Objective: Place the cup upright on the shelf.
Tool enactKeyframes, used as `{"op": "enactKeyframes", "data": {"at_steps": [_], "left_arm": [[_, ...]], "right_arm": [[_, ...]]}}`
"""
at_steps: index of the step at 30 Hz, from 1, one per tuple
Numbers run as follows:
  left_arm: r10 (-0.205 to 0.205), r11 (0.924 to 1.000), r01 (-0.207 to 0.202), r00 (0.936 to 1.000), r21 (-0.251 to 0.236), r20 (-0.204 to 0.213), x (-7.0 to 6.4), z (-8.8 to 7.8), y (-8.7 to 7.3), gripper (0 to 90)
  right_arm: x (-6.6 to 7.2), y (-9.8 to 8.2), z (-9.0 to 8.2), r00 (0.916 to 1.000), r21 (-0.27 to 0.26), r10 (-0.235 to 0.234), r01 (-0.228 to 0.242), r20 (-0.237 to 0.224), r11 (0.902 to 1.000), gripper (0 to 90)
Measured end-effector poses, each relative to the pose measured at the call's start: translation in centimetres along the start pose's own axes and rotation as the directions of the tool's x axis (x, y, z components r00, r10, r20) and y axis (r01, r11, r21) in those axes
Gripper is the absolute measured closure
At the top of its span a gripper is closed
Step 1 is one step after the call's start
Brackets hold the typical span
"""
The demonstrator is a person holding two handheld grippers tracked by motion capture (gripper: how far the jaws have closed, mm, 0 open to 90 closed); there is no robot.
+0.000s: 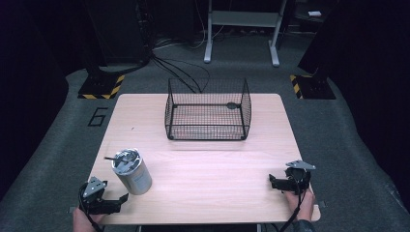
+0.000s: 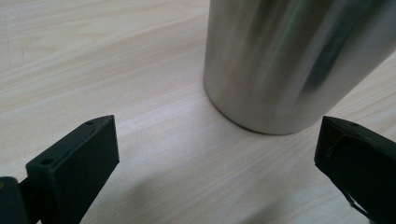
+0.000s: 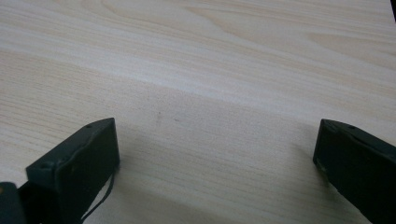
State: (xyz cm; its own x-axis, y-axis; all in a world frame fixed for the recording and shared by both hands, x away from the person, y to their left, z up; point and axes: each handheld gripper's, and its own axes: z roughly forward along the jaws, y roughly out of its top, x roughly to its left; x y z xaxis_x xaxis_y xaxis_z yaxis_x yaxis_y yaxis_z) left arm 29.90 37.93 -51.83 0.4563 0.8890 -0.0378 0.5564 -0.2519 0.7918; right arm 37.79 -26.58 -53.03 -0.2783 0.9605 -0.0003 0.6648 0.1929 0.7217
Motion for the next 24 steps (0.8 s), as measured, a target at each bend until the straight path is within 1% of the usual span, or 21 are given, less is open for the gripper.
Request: {"op": "enactKeyframes", "data": {"at_steps": [1,2,3,4,6,7,8,9,12,13,15,16,17,18,21,22,24], "left_arm": [[0.0,1.0,0.0,1.0,-0.001,0.007,0.0,-0.2,0.1,0.0],[-0.003,0.9998,0.003,1.0,-0.02,0.001,-0.2,-0.2,0.2,0.0],[-0.008,0.9996,0.008,0.9998,-0.026,0.017,-0.2,-0.6,0.4,0.0],[-0.015,0.9992,0.016,0.9997,-0.038,0.021,-0.2,-0.6,0.5,0.0],[-0.014,0.9993,0.015,0.9996,-0.035,0.024,-0.2,-0.9,0.6,0.0],[-0.012,0.9986,0.013,0.9997,-0.05,0.023,-0.2,-0.9,0.7,0.0],[-0.016,0.9987,0.018,0.9993,-0.048,0.034,-0.2,-1.1,0.8,0.0],[-0.022,0.9977,0.024,0.9991,-0.063,0.035,-0.3,-1.2,1.0,0.0],[-0.017,0.9967,0.021,0.9991,-0.079,0.039,-0.4,-1.6,1.4,0.0],[-0.019,0.9955,0.023,0.9989,-0.092,0.042,-0.6,-1.8,1.7,0.0],[-0.014,0.9951,0.018,0.999,-0.097,0.042,-0.6,-2.0,1.8,0.0],[-0.012,0.9956,0.017,0.9986,-0.092,0.052,-0.7,-2.2,2.0,0.0],[-0.011,0.9945,0.017,0.9985,-0.103,0.054,-0.7,-2.3,2.2,0.0],[-0.009,0.9945,0.016,0.9982,-0.104,0.06,-0.8,-2.5,2.4,0.0],[-0.018,0.9902,0.027,0.9978,-0.137,0.064,-0.9,-2.9,2.8,0.0],[-0.015,0.9906,0.024,0.9975,-0.135,0.07,-0.9,-3.0,3.0,0.0],[-0.016,0.9884,0.028,0.9969,-0.15,0.078,-1.0,-3.2,3.2,0.0]], "right_arm": [[0.0,0.0,0.0,1.0,0.0,0.0,0.0,0.0,1.0,0.0],[0.0,0.0,0.0,1.0,0.0,0.0,0.0,0.0,1.0,0.0],[0.0,0.0,0.0,1.0,0.0,0.0,0.0,0.0,1.0,0.0],[0.0,0.0,0.0,1.0,0.0,0.0,0.0,0.0,1.0,0.0],[0.0,0.0,0.0,1.0,0.0,0.0,0.0,0.0,1.0,0.0],[0.0,0.0,0.0,1.0,0.0,0.0,0.0,0.0,1.0,0.0],[0.0,0.0,0.0,1.0,0.0,0.0,0.0,0.0,1.0,0.0],[0.0,0.0,0.0,1.0,0.0,0.0,0.0,0.0,1.0,0.0],[0.0,0.0,0.0,1.0,0.0,0.0,0.0,0.0,1.0,0.0],[0.0,0.0,0.0,1.0,0.0,0.0,0.0,0.0,1.0,0.0],[0.0,0.0,0.0,1.0,0.0,0.0,0.0,0.0,1.0,0.0],[0.0,0.0,0.0,1.0,0.0,0.0,0.0,0.001,1.0,0.0],[0.0,0.0,0.0,1.0,0.0,0.0,0.0,0.0,1.0,0.0],[0.0,0.0,0.0,1.0,0.0,-0.001,0.001,0.0,1.0,0.0],[0.0,0.0,0.0,1.0,0.0,-0.001,0.001,0.0,1.0,0.0],[0.0,0.0,0.0,1.0,0.0,-0.001,0.001,0.0,1.0,0.0],[0.0,0.0,0.0,1.0,0.0,0.0,0.0,0.0,1.0,0.0]]}}
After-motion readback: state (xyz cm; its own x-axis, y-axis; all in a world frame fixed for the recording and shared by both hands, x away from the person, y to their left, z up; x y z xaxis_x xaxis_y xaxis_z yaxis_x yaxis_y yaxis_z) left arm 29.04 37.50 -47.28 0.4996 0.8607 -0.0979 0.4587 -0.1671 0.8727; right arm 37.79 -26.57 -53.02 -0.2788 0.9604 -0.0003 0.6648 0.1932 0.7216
